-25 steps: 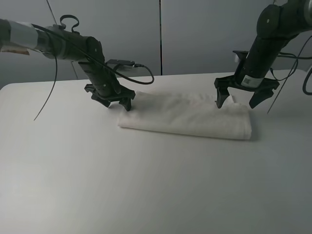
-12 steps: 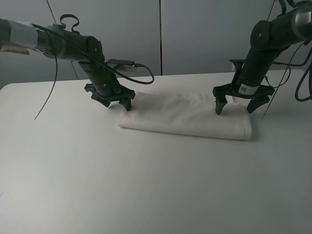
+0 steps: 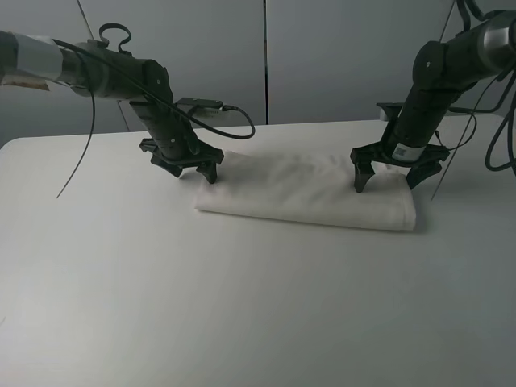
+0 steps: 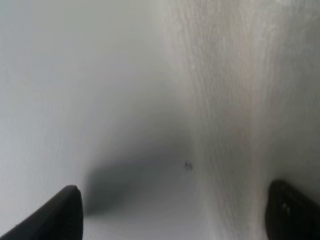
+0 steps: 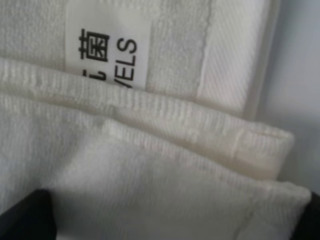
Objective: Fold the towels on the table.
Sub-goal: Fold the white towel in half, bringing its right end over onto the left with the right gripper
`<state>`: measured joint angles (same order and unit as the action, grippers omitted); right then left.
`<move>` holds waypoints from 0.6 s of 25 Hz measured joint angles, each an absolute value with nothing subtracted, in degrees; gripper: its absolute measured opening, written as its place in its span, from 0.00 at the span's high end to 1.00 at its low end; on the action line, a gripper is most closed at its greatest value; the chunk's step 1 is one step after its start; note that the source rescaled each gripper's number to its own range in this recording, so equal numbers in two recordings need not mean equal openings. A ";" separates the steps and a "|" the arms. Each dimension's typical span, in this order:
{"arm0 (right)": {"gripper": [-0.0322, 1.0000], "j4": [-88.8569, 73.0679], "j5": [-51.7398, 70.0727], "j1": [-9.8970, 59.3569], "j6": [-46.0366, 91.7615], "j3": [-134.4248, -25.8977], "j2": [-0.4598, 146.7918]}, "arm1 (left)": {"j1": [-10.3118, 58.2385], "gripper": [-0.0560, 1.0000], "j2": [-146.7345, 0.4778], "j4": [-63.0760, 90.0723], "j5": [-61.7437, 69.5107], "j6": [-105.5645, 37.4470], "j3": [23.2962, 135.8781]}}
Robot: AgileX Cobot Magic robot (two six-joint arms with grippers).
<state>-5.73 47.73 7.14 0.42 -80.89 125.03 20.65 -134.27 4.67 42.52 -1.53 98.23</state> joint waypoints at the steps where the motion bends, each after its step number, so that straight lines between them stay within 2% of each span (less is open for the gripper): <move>1: 0.00 -6.09 47.65 7.14 0.68 -80.89 125.32 | 20.65 0.05 -134.27 4.67 42.52 -1.53 98.23; 10: 0.02 -6.60 47.18 7.14 1.17 -81.27 125.82 | 20.65 0.05 -134.27 4.67 42.52 -1.53 98.23; 11: 0.06 -6.60 47.06 7.14 1.40 -81.27 125.82 | 20.65 0.05 -134.27 4.67 42.52 -1.53 98.23; 12: 0.16 -6.76 46.95 7.14 1.52 -81.27 125.93 | 20.65 0.05 -134.27 4.67 42.52 -1.53 98.23; 13: 0.29 -7.03 46.94 7.14 1.81 -81.27 125.93 | 20.65 0.05 -134.27 4.67 42.52 -1.53 98.23; 15: 0.63 -7.40 46.94 7.14 2.09 -81.27 125.93 | 20.65 0.05 -134.27 4.67 42.52 -1.53 98.23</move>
